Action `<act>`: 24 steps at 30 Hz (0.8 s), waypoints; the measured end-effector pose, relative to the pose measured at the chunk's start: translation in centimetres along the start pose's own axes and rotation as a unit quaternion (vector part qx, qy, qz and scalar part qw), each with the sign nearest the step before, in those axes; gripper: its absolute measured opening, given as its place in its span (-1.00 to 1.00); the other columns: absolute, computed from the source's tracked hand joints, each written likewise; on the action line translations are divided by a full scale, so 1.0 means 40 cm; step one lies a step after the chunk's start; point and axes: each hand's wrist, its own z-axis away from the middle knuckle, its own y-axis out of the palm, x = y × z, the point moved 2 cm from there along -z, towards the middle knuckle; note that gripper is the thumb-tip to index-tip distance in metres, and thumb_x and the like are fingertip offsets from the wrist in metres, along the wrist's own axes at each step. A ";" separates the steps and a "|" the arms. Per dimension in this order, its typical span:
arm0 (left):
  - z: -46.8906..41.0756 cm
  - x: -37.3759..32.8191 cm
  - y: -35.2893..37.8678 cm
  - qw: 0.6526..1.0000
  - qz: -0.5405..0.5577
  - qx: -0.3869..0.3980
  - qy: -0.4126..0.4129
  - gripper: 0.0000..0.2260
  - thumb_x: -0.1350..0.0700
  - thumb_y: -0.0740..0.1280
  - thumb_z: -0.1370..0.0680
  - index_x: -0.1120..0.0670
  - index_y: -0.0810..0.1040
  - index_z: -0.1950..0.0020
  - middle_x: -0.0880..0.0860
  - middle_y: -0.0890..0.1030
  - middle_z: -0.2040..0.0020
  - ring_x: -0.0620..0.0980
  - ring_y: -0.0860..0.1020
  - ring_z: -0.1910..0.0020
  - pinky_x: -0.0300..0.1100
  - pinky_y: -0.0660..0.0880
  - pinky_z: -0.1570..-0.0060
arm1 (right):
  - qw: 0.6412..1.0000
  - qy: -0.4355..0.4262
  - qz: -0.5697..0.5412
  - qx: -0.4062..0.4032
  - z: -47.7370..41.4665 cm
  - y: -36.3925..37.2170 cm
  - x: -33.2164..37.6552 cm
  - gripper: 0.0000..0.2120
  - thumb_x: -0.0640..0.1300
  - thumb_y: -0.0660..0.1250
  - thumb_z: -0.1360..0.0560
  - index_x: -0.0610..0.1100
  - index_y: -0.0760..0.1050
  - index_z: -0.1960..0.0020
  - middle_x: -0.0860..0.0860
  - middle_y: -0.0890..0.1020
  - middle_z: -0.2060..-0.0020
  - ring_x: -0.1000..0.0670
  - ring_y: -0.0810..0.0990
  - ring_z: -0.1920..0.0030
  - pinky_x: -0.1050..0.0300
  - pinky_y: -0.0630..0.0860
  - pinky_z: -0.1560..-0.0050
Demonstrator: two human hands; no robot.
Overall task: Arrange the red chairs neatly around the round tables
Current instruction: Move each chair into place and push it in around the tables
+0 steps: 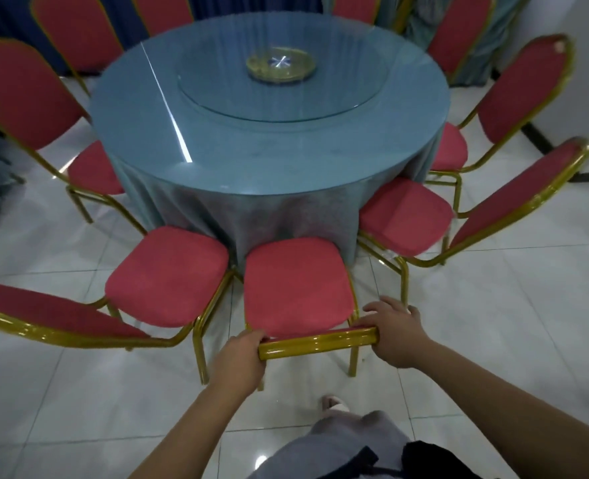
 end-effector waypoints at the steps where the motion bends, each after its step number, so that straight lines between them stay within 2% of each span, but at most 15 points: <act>1: -0.021 0.008 -0.013 1.000 0.006 0.000 -0.003 -0.81 0.15 0.29 -0.57 -0.10 0.59 -0.09 -0.06 0.62 0.00 -0.06 0.58 0.05 -0.18 0.46 0.25 | 1.000 0.005 -0.001 0.002 -0.019 -0.015 0.015 -0.55 -0.07 0.25 -0.50 0.37 0.46 -0.28 0.15 0.35 -0.44 -0.09 0.07 -0.56 -0.38 0.04 -0.44; 5: -0.118 0.040 -0.083 0.999 0.024 0.005 -0.036 -0.79 0.25 0.29 -0.52 -0.01 0.62 -0.02 0.00 0.64 0.11 -0.02 0.60 0.15 -0.13 0.54 0.21 | 1.000 0.018 -0.005 -0.002 -0.119 -0.076 0.078 -0.69 -0.08 0.26 -0.49 0.21 0.57 -0.16 0.09 0.43 -0.35 -0.09 0.15 -0.51 -0.35 0.11 -0.44; 7: -0.166 0.058 -0.118 0.998 0.024 -0.006 -0.051 -0.77 0.31 0.28 -0.48 -0.01 0.62 0.06 0.01 0.63 0.20 0.01 0.59 0.19 -0.13 0.52 0.25 | 1.000 0.009 -0.027 -0.004 -0.168 -0.099 0.106 -0.70 -0.08 0.24 -0.47 0.22 0.58 -0.10 0.08 0.47 -0.27 -0.10 0.22 -0.46 -0.39 0.10 -0.43; 10: -0.237 0.082 -0.161 0.997 0.016 -0.018 -0.067 -0.70 0.34 0.26 -0.45 -0.09 0.47 0.25 -0.03 0.55 0.31 0.04 0.56 0.26 -0.13 0.46 0.32 | 0.999 -0.002 -0.051 -0.004 -0.238 -0.133 0.136 -0.63 -0.08 0.21 -0.42 0.27 0.57 -0.11 0.07 0.48 -0.23 -0.12 0.24 -0.42 -0.45 0.08 -0.40; 15: -0.324 0.111 -0.190 0.997 0.006 -0.015 -0.074 -0.70 0.37 0.25 -0.44 -0.06 0.49 0.27 0.03 0.57 0.31 0.07 0.57 0.27 -0.10 0.47 0.33 | 0.999 0.006 -0.038 -0.024 -0.329 -0.147 0.141 -0.61 -0.06 0.24 -0.41 0.29 0.56 -0.15 0.08 0.50 -0.18 -0.10 0.30 -0.35 -0.39 0.16 -0.34; 18: -0.336 0.127 -0.184 0.998 -0.010 -0.005 -0.057 -0.73 0.36 0.29 -0.44 -0.03 0.56 0.19 0.05 0.59 0.28 0.06 0.57 0.27 -0.10 0.47 0.32 | 0.998 -0.015 -0.026 -0.049 -0.351 -0.126 0.124 -0.65 0.02 0.28 -0.42 0.29 0.54 -0.17 0.10 0.52 -0.14 -0.07 0.34 -0.29 -0.29 0.23 -0.28; 20: -0.334 0.118 -0.189 0.999 -0.017 0.004 -0.051 -0.77 0.36 0.32 -0.44 0.01 0.60 0.18 0.06 0.61 0.27 0.07 0.58 0.26 -0.09 0.48 0.29 | 0.998 -0.016 -0.044 -0.048 -0.349 -0.122 0.124 -0.70 0.02 0.29 -0.43 0.25 0.57 -0.13 0.10 0.54 -0.09 -0.07 0.39 -0.24 -0.24 0.29 -0.25; 24: -0.297 0.078 -0.184 0.997 -0.017 -0.001 -0.081 -0.83 0.37 0.31 -0.43 0.13 0.61 0.19 0.08 0.62 0.29 0.11 0.59 0.25 -0.08 0.47 0.27 | 0.997 0.000 -0.074 -0.027 -0.299 -0.131 0.126 -0.79 -0.09 0.26 -0.42 0.11 0.61 0.04 0.06 0.63 0.10 -0.12 0.61 -0.02 -0.09 0.43 -0.11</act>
